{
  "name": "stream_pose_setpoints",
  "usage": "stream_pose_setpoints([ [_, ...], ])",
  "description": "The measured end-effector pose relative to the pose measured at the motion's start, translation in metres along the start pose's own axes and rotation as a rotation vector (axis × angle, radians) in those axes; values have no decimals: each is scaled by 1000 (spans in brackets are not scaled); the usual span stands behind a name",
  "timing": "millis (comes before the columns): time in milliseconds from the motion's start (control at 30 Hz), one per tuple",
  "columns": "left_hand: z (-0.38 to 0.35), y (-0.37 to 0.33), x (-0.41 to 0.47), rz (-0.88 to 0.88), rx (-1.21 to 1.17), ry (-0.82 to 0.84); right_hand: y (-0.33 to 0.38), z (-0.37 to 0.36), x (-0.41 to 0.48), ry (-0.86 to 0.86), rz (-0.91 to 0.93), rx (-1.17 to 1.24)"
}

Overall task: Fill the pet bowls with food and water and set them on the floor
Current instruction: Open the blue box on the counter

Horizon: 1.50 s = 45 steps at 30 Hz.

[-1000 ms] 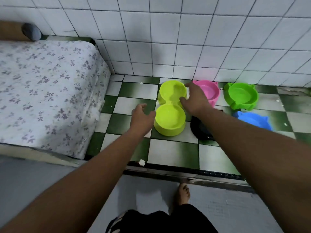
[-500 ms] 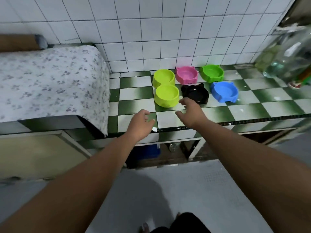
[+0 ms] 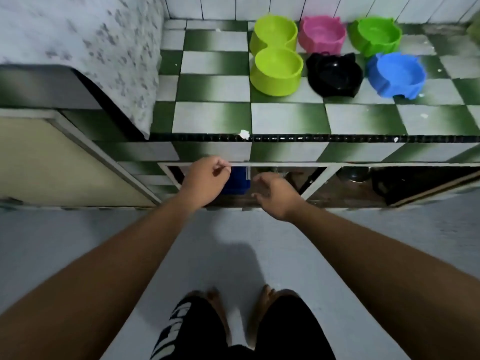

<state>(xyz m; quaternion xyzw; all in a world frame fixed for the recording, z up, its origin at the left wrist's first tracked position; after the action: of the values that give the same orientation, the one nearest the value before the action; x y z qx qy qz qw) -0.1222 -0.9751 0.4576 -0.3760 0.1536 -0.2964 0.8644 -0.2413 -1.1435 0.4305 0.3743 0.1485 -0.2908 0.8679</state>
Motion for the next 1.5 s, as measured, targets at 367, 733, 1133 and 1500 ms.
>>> stream_pose_setpoints([
  [367,-174,284,60,233,-21,-5,-138,-190,225,66,-215,-43],
  [733,-247,438,175,214,143,-106,-189,-260,403,-54,-99,288],
  [1133,-266,465,183,111,-56,-177,-195,-262,406,70,66,594],
  [1500,-234,337,57,122,-28,-163,-194,-194,260,41,-22,448],
])
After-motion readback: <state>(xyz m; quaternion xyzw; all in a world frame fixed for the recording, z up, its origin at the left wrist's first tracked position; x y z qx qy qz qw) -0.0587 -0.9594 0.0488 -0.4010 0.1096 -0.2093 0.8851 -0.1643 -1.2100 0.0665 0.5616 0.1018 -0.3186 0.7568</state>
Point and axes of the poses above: each hand's wrist, its own x-axis towards the middle knuckle, its own z-axis out of the back of the hand, y = z × x, the point moved 2 cm from there along x, towards the middle knuckle, and after that the axes turned 12 degrees about -z, right-handed, at the moved point
